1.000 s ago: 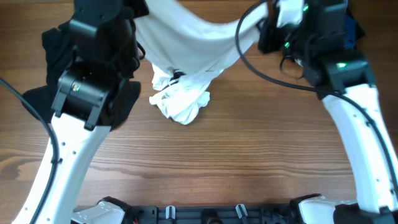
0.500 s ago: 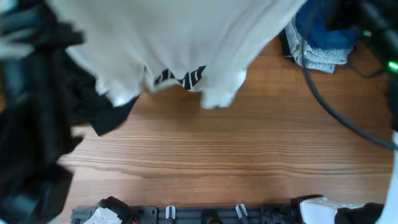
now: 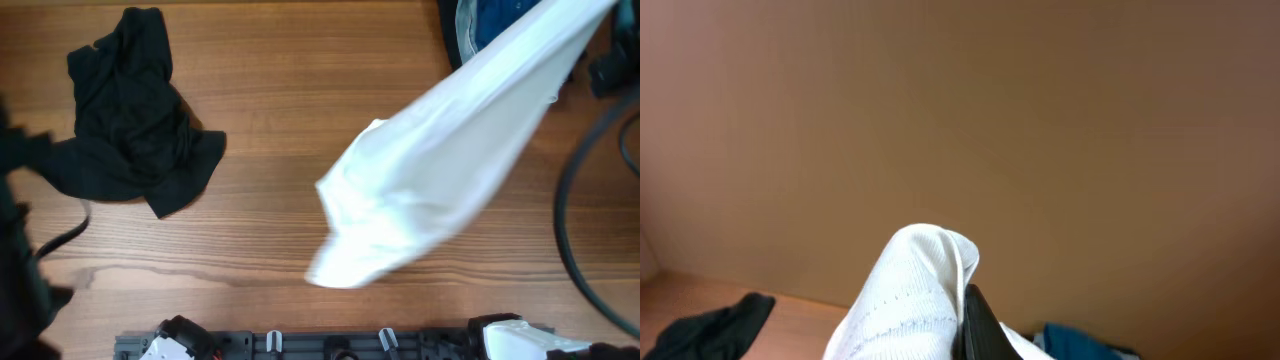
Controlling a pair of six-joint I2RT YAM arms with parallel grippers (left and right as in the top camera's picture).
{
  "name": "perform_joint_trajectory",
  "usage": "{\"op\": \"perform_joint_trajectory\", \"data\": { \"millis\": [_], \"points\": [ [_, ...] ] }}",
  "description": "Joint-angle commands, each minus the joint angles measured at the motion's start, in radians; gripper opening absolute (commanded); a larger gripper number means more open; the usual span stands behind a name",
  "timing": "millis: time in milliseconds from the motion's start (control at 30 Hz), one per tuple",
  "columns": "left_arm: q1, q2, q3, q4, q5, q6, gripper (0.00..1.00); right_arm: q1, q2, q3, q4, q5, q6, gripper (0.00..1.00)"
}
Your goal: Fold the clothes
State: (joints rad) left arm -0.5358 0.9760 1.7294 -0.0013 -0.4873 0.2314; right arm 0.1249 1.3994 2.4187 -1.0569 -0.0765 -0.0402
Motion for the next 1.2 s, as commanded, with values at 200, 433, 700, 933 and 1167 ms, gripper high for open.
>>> {"op": "perform_joint_trajectory", "data": {
  "millis": [200,433,700,933,1167],
  "points": [
    [0.002,0.165,-0.001,-0.151,0.015,-0.039,0.04,-0.008,0.138,0.008,-0.026,-0.037,-0.008,0.04],
    [0.006,0.246,-0.001,-0.340,0.072,-0.253,0.04,-0.008,0.191,0.008,-0.021,-0.037,-0.008,0.04],
    [0.006,0.426,-0.002,-0.655,0.324,-0.459,0.05,-0.008,0.207,0.008,-0.017,-0.055,-0.005,0.04],
    [-0.007,0.660,-0.002,-0.723,0.705,-0.460,0.38,-0.008,0.212,0.008,-0.021,-0.055,0.003,0.04],
    [-0.124,0.822,-0.003,-0.700,0.691,-0.456,0.60,-0.008,0.228,0.008,-0.031,-0.051,0.006,0.04]
  ]
}}
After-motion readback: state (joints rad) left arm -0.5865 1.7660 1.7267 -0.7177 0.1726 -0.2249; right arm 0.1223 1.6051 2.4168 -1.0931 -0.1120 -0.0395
